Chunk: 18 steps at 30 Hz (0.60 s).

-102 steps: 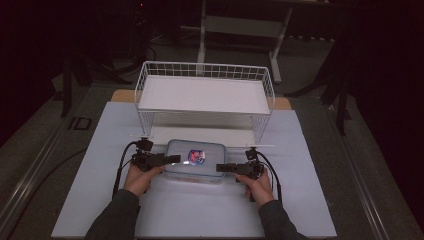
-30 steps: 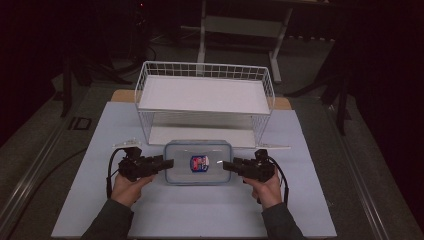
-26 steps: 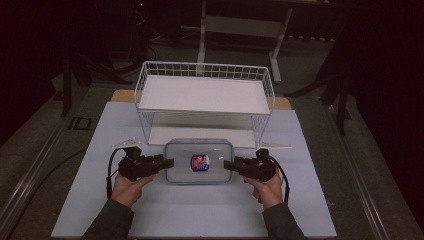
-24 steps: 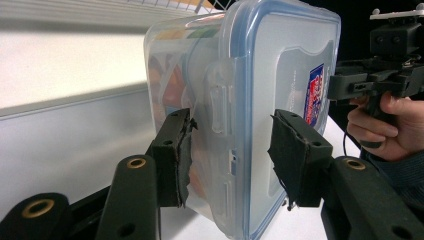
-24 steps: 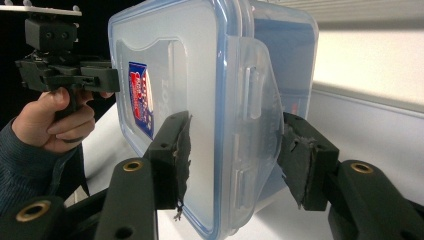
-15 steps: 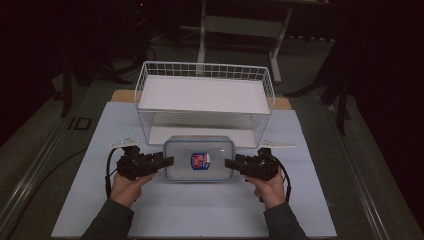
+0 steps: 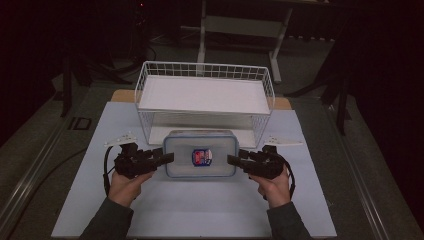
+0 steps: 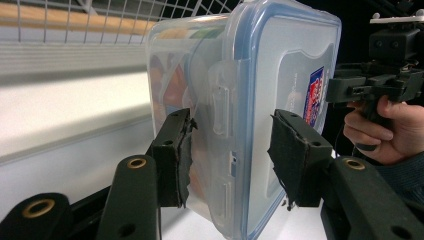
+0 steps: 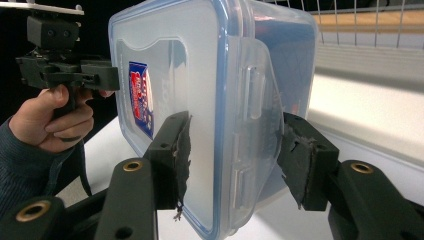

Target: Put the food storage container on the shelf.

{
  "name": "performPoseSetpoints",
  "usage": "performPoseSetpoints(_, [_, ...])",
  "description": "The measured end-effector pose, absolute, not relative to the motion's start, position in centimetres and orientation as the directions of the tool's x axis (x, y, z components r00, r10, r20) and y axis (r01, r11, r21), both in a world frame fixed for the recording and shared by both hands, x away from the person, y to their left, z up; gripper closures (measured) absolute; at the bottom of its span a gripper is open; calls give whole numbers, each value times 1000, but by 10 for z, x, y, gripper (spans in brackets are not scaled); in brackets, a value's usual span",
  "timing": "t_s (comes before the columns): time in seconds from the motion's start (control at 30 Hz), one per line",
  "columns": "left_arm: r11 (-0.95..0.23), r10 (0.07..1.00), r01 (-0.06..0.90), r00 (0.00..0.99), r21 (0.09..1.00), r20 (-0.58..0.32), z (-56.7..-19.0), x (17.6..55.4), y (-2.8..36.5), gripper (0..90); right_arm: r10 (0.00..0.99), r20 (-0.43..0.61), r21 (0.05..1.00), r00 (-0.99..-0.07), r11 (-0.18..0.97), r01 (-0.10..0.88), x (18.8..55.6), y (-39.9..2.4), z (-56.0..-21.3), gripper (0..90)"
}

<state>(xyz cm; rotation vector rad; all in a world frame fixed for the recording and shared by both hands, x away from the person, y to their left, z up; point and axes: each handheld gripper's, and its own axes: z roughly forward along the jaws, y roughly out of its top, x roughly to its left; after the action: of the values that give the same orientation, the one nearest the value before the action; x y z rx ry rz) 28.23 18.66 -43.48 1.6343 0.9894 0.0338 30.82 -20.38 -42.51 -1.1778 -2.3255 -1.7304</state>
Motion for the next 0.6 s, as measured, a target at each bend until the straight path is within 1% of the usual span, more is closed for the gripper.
performPoseSetpoints(0.07, [24,608,571,643,820,-466,-433,282,187,519,551,422,821,-720,105,561,308,-204,-423,487])
performPoseSetpoints(0.1, [21,610,560,649,828,-455,-425,281,186,519,550,420,823,-722,104,558,307,-204,-421,487])
performPoseSetpoints(0.13, [18,610,556,652,831,-450,-422,281,186,519,549,411,831,-728,102,547,306,-204,-415,487])
performPoseSetpoints(0.6, [17,607,507,680,862,-412,-383,292,182,517,554,372,868,-745,77,490,310,-209,-380,487])
